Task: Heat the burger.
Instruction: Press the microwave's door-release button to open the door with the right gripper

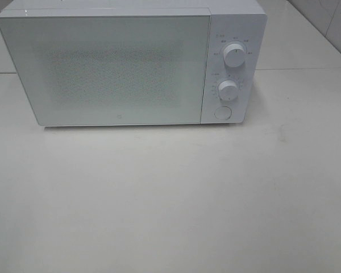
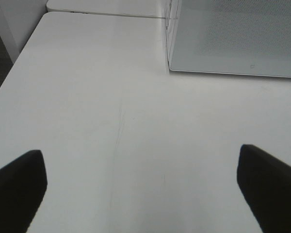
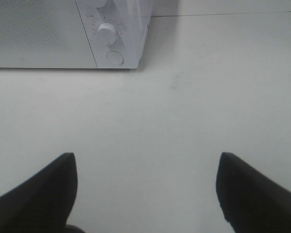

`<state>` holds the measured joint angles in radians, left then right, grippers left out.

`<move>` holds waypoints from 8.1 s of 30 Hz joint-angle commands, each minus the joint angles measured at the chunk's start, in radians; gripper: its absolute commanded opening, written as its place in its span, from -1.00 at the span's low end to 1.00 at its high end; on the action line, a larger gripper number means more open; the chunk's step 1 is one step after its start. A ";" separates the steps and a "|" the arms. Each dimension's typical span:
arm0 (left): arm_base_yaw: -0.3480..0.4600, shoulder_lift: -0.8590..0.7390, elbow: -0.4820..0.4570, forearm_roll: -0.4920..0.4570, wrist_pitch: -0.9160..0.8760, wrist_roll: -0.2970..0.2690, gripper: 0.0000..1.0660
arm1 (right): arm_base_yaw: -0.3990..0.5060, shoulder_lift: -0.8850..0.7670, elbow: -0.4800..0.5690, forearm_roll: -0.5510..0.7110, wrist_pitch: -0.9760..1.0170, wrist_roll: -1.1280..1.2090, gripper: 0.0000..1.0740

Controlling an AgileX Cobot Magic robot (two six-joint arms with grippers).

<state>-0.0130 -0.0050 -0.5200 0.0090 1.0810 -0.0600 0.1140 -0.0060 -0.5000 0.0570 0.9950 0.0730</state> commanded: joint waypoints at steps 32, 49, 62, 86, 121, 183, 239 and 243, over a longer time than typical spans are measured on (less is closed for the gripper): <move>0.004 -0.016 0.002 -0.009 -0.013 -0.001 0.90 | -0.006 0.612 0.026 -0.006 -0.822 -0.009 0.42; 0.004 -0.016 0.002 -0.009 -0.013 -0.001 0.90 | -0.006 0.997 0.111 -0.042 -1.421 -0.022 0.42; 0.004 -0.016 0.002 -0.009 -0.013 -0.001 0.90 | -0.002 1.262 0.266 0.103 -1.924 -0.189 0.40; 0.004 -0.016 0.002 -0.009 -0.013 -0.001 0.90 | 0.476 1.677 0.259 0.563 -2.264 -0.253 0.40; 0.004 -0.016 0.002 -0.009 -0.013 -0.001 0.90 | 0.614 1.801 0.142 0.653 -2.254 0.435 -0.21; 0.004 -0.016 0.002 -0.009 -0.013 -0.001 0.90 | 0.503 2.116 -0.272 0.683 -2.016 1.289 -1.00; 0.004 -0.016 0.002 -0.009 -0.013 -0.001 0.90 | 0.436 2.229 -0.564 0.704 -2.226 1.186 -1.00; 0.004 -0.016 0.002 -0.009 -0.013 -0.001 0.90 | 0.436 2.229 -0.564 0.704 -2.225 1.177 -1.00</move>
<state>-0.0130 -0.0050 -0.5200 0.0090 1.0810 -0.0600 0.5950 2.2250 -0.9720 0.9100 -1.0360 1.2580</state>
